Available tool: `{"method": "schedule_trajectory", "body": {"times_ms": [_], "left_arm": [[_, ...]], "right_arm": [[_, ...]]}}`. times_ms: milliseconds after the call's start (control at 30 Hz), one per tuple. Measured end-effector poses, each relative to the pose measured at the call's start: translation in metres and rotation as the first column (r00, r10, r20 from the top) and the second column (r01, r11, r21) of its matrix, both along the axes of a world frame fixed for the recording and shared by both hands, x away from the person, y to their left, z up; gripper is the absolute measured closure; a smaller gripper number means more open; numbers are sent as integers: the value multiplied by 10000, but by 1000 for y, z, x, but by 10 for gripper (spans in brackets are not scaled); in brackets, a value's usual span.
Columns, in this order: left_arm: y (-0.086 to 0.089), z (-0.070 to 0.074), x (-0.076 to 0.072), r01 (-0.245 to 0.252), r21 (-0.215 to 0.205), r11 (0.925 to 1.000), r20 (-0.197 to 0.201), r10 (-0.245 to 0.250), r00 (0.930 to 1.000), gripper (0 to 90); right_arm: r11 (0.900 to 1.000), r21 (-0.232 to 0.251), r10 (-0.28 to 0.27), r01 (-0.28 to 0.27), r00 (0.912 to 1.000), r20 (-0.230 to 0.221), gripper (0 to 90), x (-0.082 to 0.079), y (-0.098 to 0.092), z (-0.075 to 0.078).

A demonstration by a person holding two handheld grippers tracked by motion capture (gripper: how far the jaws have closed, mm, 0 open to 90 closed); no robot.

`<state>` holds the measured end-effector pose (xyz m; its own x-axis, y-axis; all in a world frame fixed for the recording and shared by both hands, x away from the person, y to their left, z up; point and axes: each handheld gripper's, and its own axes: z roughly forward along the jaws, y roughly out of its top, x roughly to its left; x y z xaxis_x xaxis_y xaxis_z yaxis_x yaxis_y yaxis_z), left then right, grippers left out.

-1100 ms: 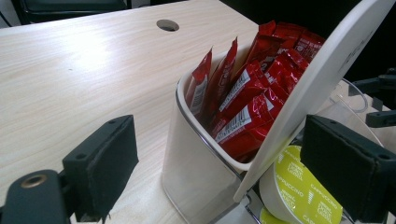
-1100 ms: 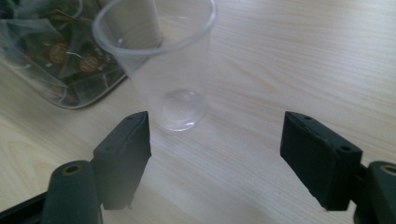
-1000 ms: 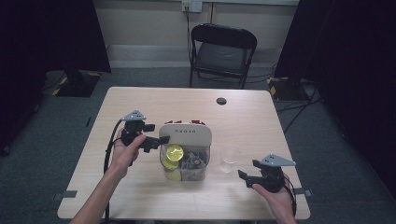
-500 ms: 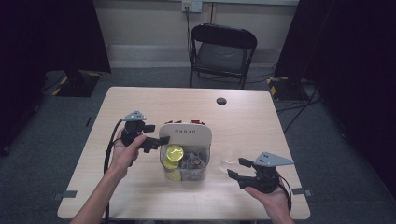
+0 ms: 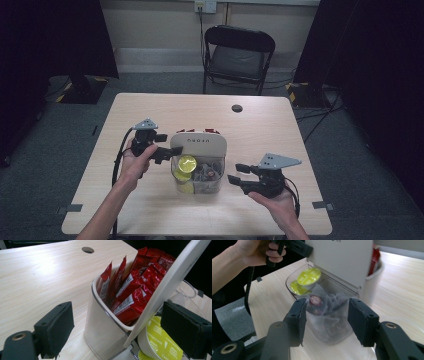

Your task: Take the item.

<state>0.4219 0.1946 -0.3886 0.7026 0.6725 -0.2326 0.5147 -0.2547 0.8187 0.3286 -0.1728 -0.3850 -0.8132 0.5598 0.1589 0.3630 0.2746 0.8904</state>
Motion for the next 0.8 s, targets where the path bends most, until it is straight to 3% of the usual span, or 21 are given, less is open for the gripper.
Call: {"method": "schedule_trajectory", "body": {"times_ms": [367,633,800], "left_arm": [[0,0,0,-5,-35,10000,-14,5,10000,116],[0,-2,0,46,-107,9999,6,-46,10000,120],[0,-3,0,60,-105,9999,-14,-60,10000,120]], "right_arm": [[9946,-235,1006,-1006,9949,-17,580,20,39,6],[9883,-465,1426,-1450,9885,-505,682,37,56,-12],[9868,-643,1444,-1487,9873,-670,610,42,60,-20]]}}
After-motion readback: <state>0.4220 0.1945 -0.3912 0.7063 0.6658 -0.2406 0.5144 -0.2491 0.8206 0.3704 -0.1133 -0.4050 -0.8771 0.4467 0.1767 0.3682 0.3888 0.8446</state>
